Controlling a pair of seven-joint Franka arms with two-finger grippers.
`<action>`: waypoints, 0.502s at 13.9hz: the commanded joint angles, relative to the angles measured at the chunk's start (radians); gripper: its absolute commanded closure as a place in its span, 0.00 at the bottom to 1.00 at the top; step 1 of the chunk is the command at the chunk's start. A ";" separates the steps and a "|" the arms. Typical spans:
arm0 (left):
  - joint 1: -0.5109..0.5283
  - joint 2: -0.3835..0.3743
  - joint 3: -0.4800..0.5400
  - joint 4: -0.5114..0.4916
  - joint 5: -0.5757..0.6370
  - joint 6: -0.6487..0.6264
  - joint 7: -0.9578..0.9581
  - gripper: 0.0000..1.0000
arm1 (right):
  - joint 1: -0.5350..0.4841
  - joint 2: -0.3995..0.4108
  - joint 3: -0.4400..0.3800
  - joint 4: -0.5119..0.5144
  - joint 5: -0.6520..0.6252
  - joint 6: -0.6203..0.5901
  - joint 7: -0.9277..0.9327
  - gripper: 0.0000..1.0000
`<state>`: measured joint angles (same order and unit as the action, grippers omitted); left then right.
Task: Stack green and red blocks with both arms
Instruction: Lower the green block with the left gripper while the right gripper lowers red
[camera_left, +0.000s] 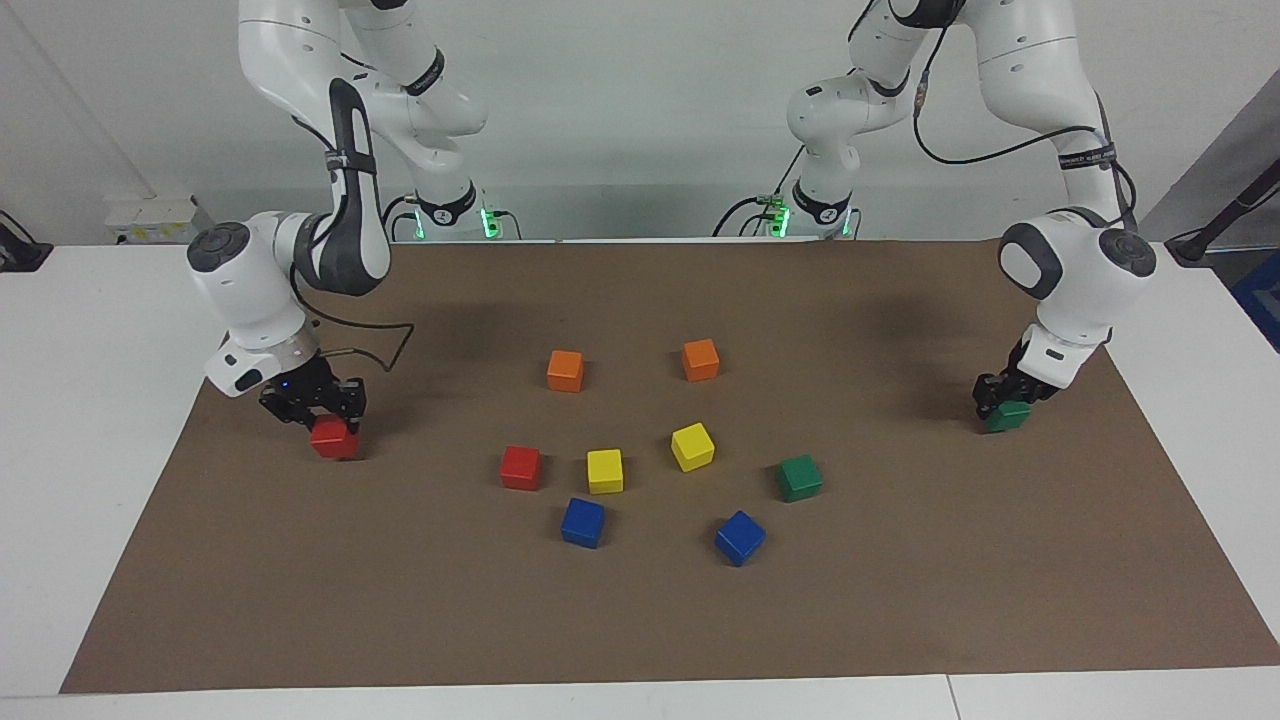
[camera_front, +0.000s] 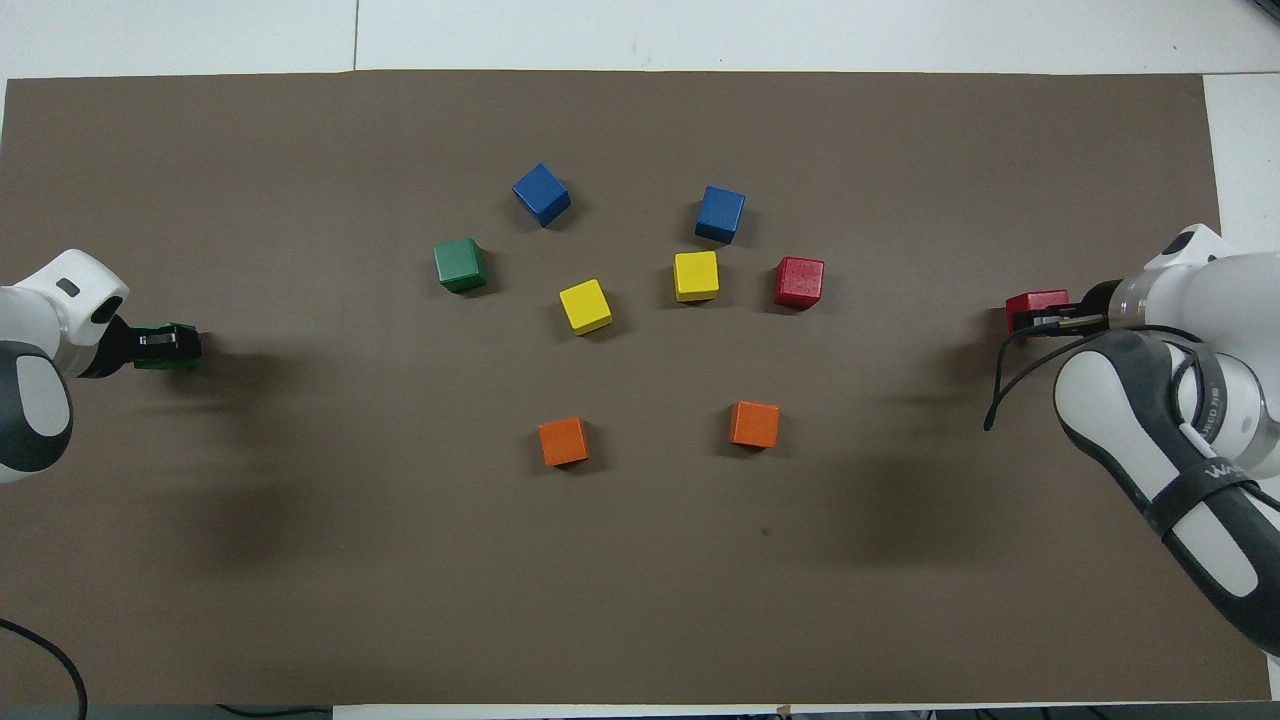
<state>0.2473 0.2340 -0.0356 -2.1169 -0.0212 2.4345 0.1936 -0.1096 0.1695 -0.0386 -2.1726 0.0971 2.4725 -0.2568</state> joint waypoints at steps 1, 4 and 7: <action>0.015 0.017 -0.012 -0.014 0.000 0.041 0.026 1.00 | -0.007 -0.001 0.008 -0.015 0.026 0.013 -0.025 1.00; 0.015 0.024 -0.012 -0.014 0.000 0.057 0.052 1.00 | -0.001 0.001 0.008 -0.015 0.026 0.014 -0.012 1.00; 0.013 0.027 -0.010 -0.014 0.000 0.058 0.122 0.01 | 0.007 0.001 0.008 -0.015 0.026 0.026 0.002 1.00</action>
<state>0.2479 0.2547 -0.0389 -2.1170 -0.0213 2.4599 0.2643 -0.1059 0.1719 -0.0359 -2.1788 0.1008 2.4750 -0.2566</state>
